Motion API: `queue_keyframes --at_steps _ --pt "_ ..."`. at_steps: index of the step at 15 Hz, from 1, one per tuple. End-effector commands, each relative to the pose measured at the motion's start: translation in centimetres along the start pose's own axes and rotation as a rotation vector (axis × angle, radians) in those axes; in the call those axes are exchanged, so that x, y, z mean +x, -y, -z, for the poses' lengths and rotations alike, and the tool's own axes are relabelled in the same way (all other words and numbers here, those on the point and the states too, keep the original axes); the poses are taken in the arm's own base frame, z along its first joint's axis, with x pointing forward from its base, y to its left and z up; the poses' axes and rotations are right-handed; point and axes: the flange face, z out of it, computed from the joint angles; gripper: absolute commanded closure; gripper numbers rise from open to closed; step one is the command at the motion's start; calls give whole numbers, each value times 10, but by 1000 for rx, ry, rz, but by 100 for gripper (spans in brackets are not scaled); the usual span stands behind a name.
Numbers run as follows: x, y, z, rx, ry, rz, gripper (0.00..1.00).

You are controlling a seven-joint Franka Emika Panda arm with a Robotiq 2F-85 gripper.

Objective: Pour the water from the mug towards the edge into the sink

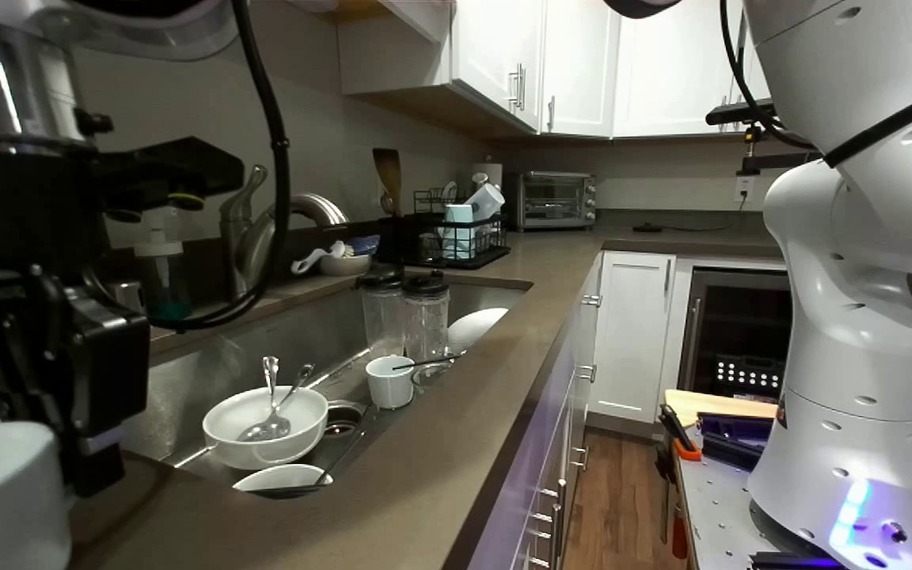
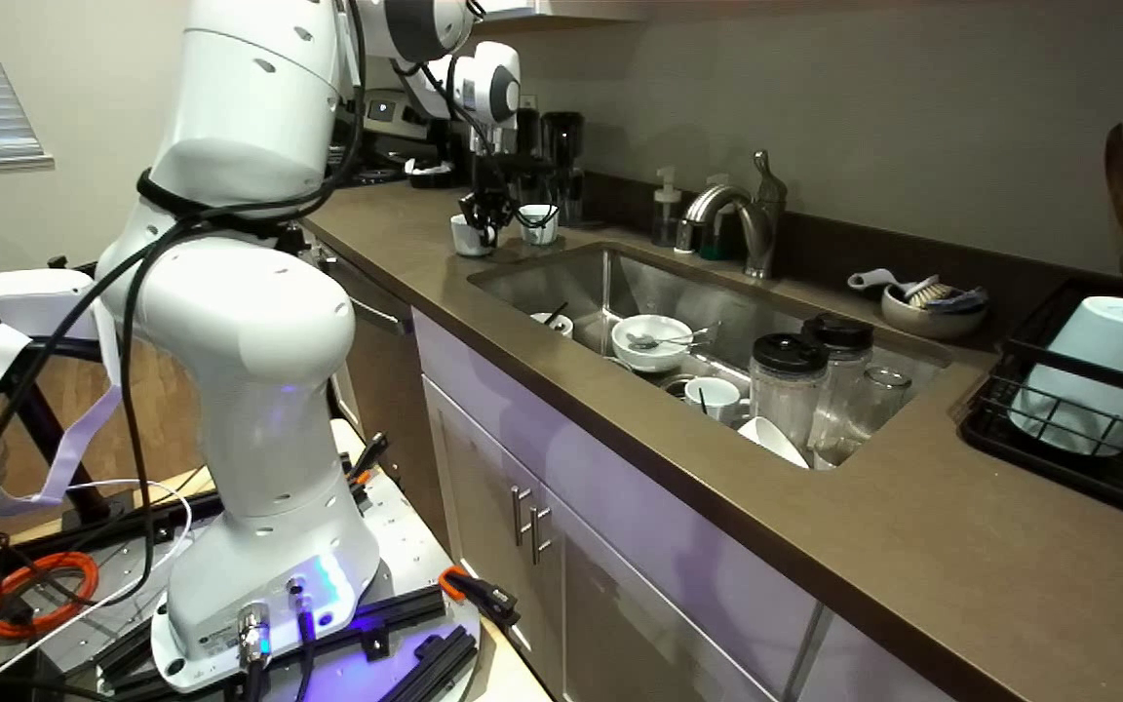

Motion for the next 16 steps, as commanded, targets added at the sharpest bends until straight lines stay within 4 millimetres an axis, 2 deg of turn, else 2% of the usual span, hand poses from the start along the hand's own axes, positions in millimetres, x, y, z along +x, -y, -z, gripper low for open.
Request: queue_keyframes --at_steps 1,7,8,9,16 --pt "-15 4 17 -22 -9 1 93" --pt "-28 -2 23 -29 -14 -20 93" --pt "-17 -9 14 -18 -5 -31 93" --pt "-18 -10 14 -17 -4 -33 82" --pt "-18 -11 10 -13 -1 -34 82"
